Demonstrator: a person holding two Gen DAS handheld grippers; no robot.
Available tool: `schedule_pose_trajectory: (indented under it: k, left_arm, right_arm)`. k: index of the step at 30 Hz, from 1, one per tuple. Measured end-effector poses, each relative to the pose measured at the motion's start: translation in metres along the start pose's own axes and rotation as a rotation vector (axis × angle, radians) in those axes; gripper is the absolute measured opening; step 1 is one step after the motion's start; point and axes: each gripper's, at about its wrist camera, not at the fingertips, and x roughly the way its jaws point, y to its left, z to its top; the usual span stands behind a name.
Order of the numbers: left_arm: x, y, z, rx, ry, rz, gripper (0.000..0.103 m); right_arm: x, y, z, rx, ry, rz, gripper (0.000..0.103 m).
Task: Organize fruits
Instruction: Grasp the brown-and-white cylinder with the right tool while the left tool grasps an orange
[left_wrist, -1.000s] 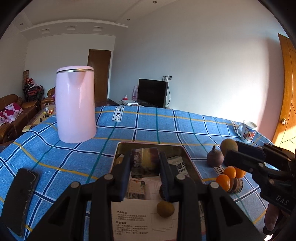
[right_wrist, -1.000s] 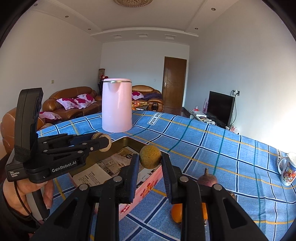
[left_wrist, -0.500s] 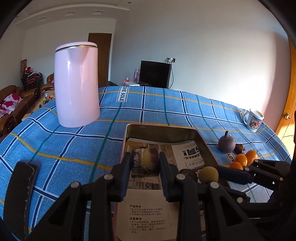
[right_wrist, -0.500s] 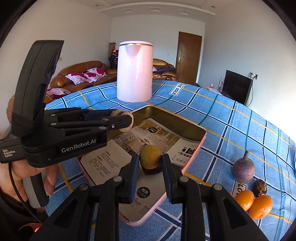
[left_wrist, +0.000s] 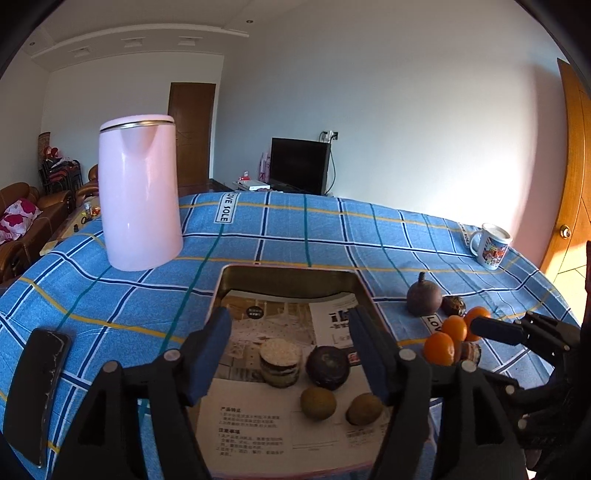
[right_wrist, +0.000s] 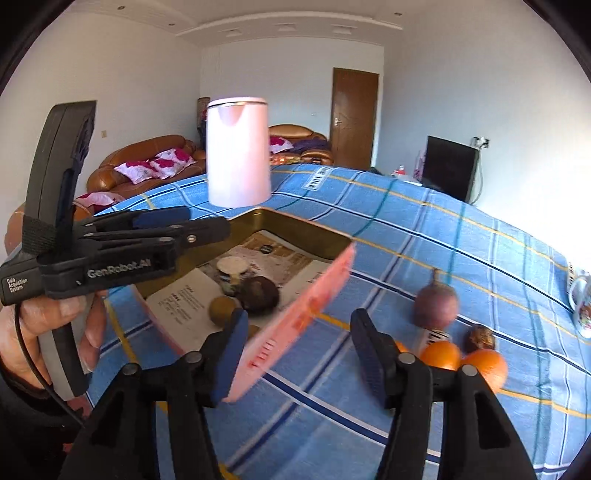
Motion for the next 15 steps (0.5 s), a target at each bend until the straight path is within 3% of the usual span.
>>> schedule_pose_trajectory:
  k: [7,15]
  left_arm:
    - [0.003,-0.054,-0.004,0.072,0.014,-0.099,0.072]
    - [0.014,-0.087,-0.007,0.139,0.047,-0.122,0.072]
  right_arm:
    - [-0.018,-0.064,-0.026,0.145,0.054,-0.118,0.062]
    - [0.013,-0.068,-0.032,0.166,0.194,-0.049,0.062]
